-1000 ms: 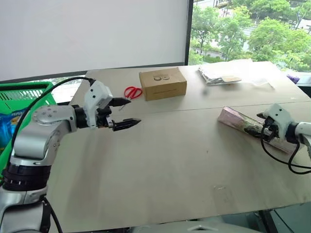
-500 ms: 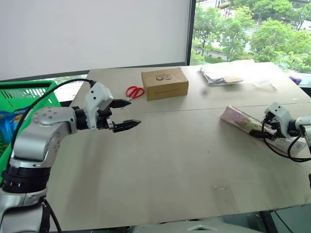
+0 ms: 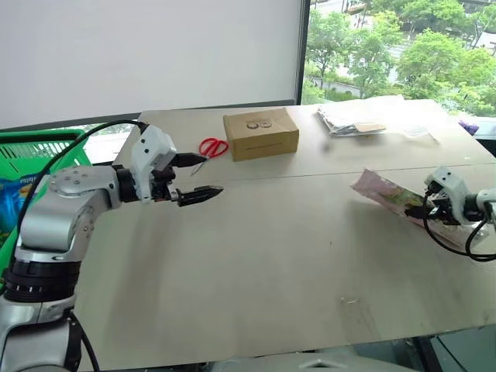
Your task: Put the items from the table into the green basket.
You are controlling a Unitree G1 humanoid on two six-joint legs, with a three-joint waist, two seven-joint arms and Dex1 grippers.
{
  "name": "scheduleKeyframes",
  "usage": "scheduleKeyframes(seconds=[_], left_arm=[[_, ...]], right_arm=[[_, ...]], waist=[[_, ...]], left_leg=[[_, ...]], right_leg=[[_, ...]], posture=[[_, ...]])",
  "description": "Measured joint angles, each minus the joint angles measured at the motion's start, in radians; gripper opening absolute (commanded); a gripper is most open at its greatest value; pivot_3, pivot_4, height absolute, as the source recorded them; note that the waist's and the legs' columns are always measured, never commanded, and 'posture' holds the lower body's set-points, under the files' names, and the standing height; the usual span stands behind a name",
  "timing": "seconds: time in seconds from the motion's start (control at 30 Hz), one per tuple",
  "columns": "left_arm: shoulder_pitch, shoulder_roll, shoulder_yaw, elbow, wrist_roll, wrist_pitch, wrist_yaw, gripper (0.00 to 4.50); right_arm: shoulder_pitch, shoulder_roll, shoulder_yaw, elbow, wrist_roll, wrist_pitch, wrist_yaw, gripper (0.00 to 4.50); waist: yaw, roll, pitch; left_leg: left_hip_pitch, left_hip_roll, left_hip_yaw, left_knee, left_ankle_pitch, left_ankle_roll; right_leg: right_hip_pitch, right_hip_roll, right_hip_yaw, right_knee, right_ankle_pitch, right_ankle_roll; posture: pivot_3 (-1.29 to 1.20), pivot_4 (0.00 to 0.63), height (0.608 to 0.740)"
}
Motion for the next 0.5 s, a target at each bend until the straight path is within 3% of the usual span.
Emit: scheduleKeyframes(seconds=[0.1,0.33,0.47,0.5], left_arm=[[-0.006,-0.023,0.022,0.006,-0.038,0.016,-0.004,4.5],[-0.064,-0.183,0.054,-0.005,-0.218,0.137,0.049,4.5],[-0.113,-0.364,0.079,-0.006,-0.351,0.23,0.191,4.5],[-0.117,-0.372,0.078,-0.006,-0.356,0.233,0.197,4.5]], right_arm=[[0.022,0.049,-0.027,-0.102,0.046,0.063,0.005,0.4],[0.02,0.289,-0.065,-0.499,0.245,0.296,-0.086,0.4],[-0.092,0.501,-0.105,-0.72,0.43,0.492,-0.228,0.4],[-0.102,0.51,-0.105,-0.734,0.442,0.5,-0.233,0.4]], waist=[[-0.018,0.0,0.0],[-0.051,0.001,0.001],[-0.049,0.002,0.001],[-0.049,0.002,0.001]], left_leg=[[0.0,0.001,0.0,0.0,0.0,0.0],[-0.001,0.002,-0.001,0.001,0.001,-0.001],[-0.003,0.001,-0.003,0.002,0.0,-0.001],[-0.003,0.001,-0.003,0.002,0.0,-0.001]], right_leg=[[0.0,0.001,0.001,0.001,0.0,0.0],[-0.002,0.002,0.0,0.002,0.001,-0.001],[-0.003,0.002,-0.001,0.002,0.002,0.0],[-0.003,0.002,-0.001,0.002,0.002,0.0]], posture=[[-0.08,0.0,0.74],[-0.09,0.0,0.74],[-0.09,0.0,0.74],[-0.09,0.0,0.74]])
